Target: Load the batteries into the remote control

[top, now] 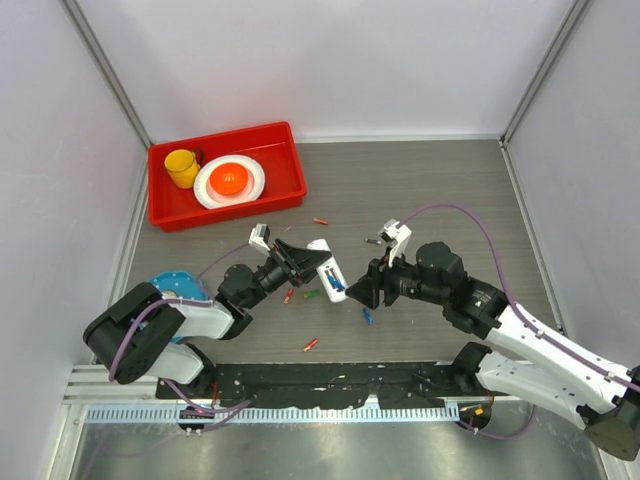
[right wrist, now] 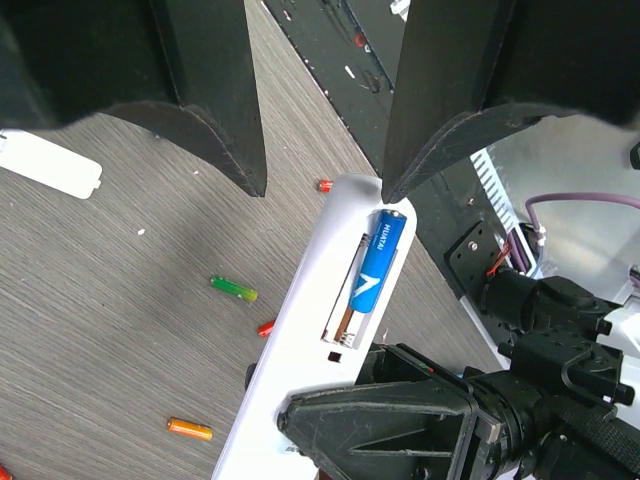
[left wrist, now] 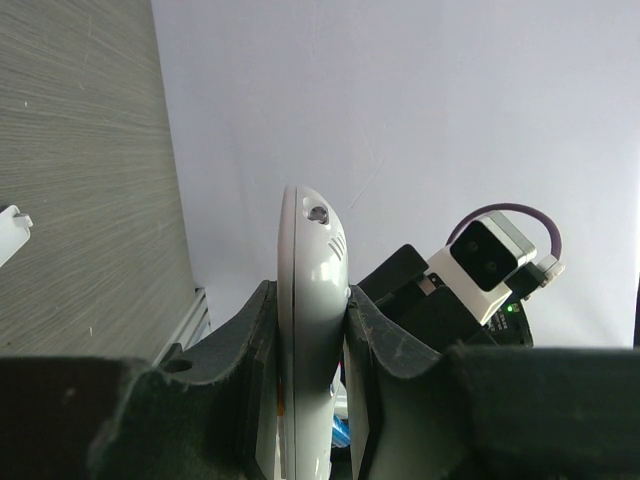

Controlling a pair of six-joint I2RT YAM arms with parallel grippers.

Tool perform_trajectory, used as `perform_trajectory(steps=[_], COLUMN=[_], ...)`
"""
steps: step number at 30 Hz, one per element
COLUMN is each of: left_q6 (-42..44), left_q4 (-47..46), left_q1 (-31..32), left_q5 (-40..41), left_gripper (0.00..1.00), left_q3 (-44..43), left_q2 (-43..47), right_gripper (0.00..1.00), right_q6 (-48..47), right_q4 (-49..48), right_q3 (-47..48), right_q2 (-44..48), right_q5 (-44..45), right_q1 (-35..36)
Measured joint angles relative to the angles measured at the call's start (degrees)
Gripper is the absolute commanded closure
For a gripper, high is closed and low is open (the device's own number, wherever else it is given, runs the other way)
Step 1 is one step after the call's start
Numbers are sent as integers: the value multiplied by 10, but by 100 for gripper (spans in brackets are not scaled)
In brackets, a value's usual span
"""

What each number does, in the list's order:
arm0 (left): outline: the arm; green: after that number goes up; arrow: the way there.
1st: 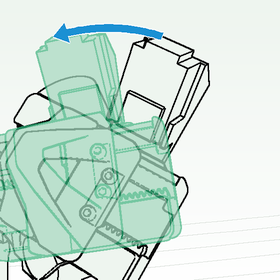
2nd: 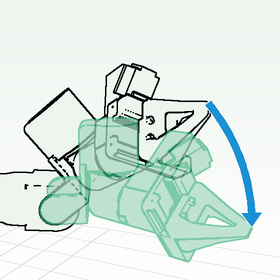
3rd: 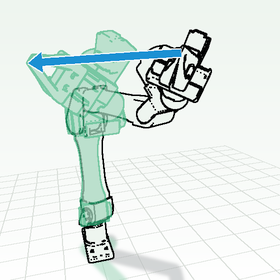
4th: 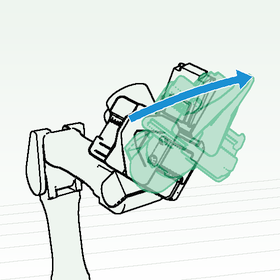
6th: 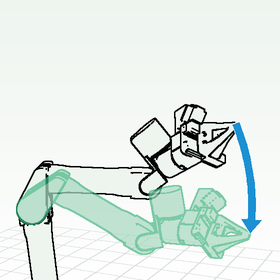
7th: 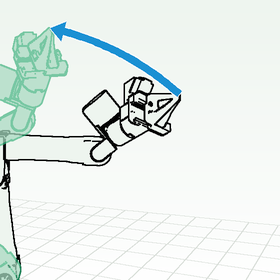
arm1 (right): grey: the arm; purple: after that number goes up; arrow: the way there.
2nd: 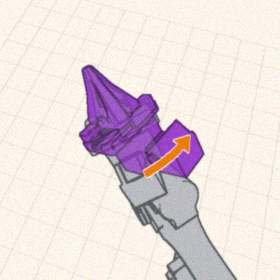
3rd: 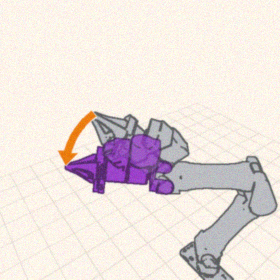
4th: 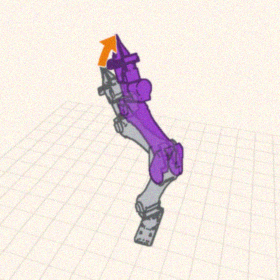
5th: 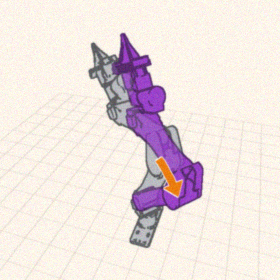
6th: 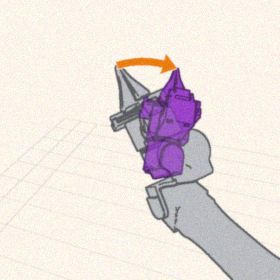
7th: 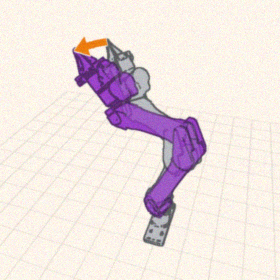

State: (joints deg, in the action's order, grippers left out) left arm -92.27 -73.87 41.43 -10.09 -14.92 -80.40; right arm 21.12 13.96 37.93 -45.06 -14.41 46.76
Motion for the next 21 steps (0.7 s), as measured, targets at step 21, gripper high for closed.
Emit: perform_trajectory(steps=[21], left_q6=[6], left_q4=[1], left_q1=[-3], left_q5=[-7], left_gripper=[100], left_q3=[0], left_q2=[-7], right_gripper=[45], right_q6=[4], right_q4=[-22], right_q3=[1], right_q2=[-32], right_q5=[1], right_q1=[0])
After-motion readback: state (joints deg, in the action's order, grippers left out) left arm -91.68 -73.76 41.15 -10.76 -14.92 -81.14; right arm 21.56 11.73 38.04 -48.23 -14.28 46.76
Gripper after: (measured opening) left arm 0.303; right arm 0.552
